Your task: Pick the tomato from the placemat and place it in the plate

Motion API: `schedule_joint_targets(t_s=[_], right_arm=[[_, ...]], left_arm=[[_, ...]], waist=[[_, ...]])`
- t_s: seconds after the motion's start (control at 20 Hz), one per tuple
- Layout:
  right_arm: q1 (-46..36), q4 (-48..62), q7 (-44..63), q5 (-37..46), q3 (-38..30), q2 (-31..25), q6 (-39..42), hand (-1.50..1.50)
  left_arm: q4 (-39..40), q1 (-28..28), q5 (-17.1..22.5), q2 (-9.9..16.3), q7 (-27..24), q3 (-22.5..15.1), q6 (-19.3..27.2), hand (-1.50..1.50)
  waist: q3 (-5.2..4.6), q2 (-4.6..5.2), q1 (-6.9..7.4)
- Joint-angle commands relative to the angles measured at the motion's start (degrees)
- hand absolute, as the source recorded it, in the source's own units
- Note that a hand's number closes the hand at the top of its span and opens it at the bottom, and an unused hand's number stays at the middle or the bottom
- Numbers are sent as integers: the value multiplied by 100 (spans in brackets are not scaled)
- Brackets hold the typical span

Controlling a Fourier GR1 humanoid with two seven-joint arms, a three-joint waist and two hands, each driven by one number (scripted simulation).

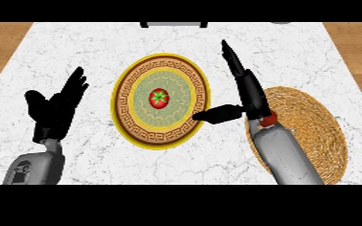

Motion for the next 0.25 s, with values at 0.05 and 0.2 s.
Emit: schedule_joint_targets(t_s=[0.05, 0.2], right_arm=[[-139, 292, 63, 171, -442, -93, 322, -150], [56, 219, 34, 275, -539, -126, 575, -150]], left_arm=[[-337, 219, -100, -13, 169, -83, -42, 0], [68, -30, -37, 0, -59, 91, -77, 0]], waist=[[0, 0, 20], [0, 1, 8]])
